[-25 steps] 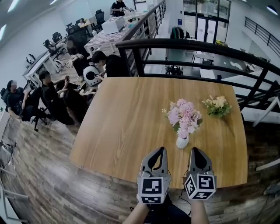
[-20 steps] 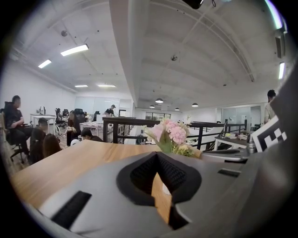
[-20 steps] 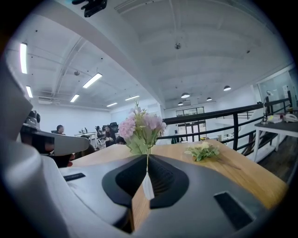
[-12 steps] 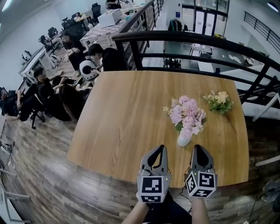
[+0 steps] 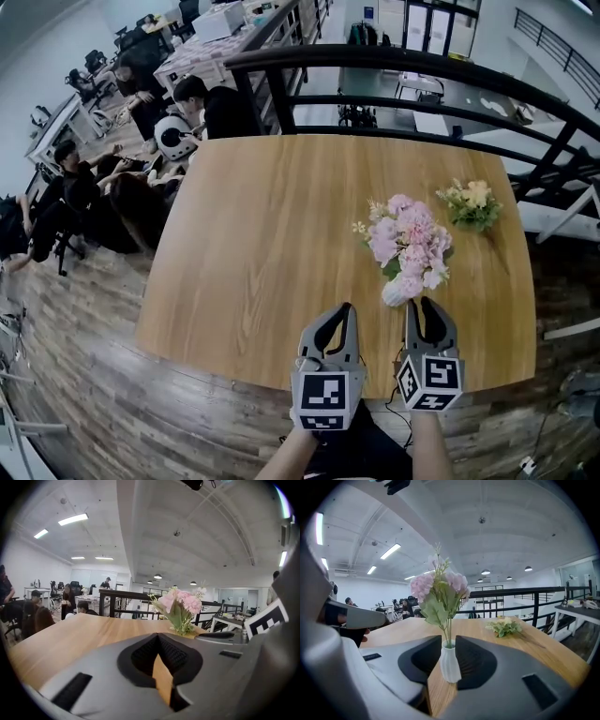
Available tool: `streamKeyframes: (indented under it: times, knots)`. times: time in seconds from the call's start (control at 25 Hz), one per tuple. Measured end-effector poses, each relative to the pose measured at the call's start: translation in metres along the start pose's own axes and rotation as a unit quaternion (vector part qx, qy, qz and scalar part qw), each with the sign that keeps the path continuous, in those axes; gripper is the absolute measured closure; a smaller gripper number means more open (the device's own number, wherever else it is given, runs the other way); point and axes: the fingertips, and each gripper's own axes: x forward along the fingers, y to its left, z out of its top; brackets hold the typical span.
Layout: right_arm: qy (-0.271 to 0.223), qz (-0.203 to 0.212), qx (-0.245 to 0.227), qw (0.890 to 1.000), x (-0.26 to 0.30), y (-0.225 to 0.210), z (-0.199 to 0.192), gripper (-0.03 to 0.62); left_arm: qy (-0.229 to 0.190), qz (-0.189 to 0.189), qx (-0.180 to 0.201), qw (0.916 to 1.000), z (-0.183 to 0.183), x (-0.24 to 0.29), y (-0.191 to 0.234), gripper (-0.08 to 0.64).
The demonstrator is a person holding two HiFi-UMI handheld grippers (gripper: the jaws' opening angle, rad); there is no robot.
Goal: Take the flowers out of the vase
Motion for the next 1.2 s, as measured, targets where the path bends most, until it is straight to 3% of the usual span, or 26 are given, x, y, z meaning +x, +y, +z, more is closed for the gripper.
streamKeyframes:
  times: [0.24, 0.36, 0.6, 1.2]
  knots:
    - [-0.005, 0.004, -0.020, 1.000, 0.014, -0.002, 0.001, 0.486, 0.009, -0.014, 0.002, 0.9999, -0.005, 0.007, -0.002, 0.528]
    - [-0.005, 0.012, -0.025, 1.000, 0.023, -0.004, 0.001, 0.449, 0.014, -0.022, 0.005, 0.9996, -0.009, 0.012, -0.005, 0.528]
    - [-0.016, 0.041, -0.039, 0.998, 0.037, -0.003, 0.005, 0.445, 0.018, -0.038, 0.010, 0.9991, -0.012, 0.024, -0.011, 0.528]
    - [-0.014, 0.071, -0.063, 0.995, 0.054, 0.010, 0.001, 0.445, 0.029, -0.025, 0.000, 0.9993, -0.026, 0.027, 0.001, 0.528]
